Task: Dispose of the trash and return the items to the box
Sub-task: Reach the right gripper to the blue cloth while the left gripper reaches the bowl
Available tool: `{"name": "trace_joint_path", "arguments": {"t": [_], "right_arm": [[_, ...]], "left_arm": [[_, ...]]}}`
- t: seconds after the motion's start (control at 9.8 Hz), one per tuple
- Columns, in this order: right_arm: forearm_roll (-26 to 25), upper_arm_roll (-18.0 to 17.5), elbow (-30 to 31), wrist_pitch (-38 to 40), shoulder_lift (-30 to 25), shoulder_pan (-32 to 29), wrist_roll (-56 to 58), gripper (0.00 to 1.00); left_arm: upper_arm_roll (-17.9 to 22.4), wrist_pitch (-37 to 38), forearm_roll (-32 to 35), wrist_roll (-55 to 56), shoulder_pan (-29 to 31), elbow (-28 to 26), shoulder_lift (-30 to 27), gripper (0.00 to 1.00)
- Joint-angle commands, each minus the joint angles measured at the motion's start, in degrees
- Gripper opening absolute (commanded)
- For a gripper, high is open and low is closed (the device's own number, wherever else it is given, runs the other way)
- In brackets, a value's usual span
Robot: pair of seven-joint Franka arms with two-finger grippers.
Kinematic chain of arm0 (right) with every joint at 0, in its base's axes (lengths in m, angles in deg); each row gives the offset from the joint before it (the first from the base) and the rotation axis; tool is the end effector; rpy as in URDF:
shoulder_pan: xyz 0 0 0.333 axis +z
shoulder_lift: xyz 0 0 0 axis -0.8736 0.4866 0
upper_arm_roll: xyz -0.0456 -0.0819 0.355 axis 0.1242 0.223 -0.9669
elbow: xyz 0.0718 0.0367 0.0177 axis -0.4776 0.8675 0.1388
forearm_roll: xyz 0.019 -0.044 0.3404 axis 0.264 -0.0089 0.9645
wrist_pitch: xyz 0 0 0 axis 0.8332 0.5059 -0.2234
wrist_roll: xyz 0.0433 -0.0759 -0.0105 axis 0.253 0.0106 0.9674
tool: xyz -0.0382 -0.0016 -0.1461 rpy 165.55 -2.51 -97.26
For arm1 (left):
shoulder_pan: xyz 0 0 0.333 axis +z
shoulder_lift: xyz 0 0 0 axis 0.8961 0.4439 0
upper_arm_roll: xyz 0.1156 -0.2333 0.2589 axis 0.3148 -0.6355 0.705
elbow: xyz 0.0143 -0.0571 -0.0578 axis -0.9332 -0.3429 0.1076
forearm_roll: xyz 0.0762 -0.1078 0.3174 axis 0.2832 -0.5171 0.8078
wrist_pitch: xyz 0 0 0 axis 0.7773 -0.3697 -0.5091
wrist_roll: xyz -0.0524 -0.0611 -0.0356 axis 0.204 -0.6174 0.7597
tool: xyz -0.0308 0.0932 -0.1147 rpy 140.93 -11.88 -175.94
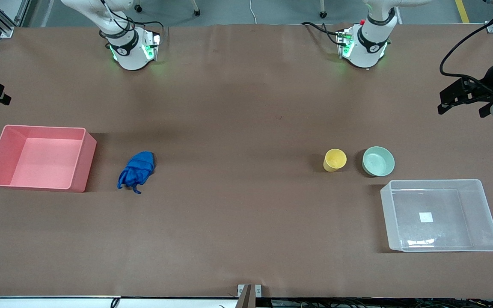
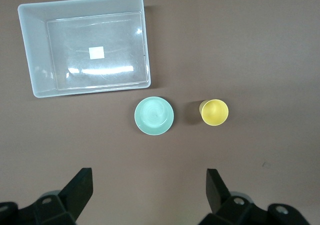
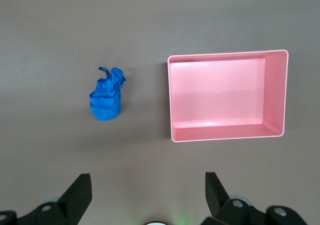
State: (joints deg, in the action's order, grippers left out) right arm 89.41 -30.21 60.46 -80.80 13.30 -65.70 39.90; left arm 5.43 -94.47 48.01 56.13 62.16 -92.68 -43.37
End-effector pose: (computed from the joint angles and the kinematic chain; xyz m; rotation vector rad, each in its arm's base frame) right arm 0.4746 -0.0632 0.6611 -3.1325 0.1552 0.0680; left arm 0.5092 -0.0453 0.6582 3.1142 -0.1538 0.0352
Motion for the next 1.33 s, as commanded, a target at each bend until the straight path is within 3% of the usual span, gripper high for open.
{"name": "trace_joint_path", "arguments": {"t": [0.0,0.41,0.51,0.71,1.02,1.22], "right_arm": [[-0.5,-0.1,0.0,0.4,-0.4,-0.2,0.4,1.00],[-0.4,-0.1,0.2,0.3,-0.4,0.0,0.6,1.00],[-0.3,-1.0,0.9,0.1,-0.4,0.2,0.5,1.00],[-1.1,-6.5,4.0,-4.5,3.0,0.2,-0.3,1.00],[-2.1,-12.6,12.6,-19.6,10.0,0.4,-9.0,1.00],[-2.6,-13.4,20.1,-32.1,14.5,0.9,-9.1,1.00]], "left_arm": [[0.0,0.1,0.4,0.1,0.0,-1.8,-0.2,1.00],[-0.1,0.1,0.4,0.5,-0.2,-1.7,0.0,1.00],[-0.1,0.1,0.4,0.5,-0.1,-1.9,0.0,1.00],[-0.1,-1.4,0.3,0.6,-0.1,-3.0,0.8,1.00],[-0.2,-12.2,-0.1,0.8,0.0,-14.0,0.6,0.96],[-0.2,-20.8,-1.1,0.7,0.1,-22.1,0.6,0.95]]}}
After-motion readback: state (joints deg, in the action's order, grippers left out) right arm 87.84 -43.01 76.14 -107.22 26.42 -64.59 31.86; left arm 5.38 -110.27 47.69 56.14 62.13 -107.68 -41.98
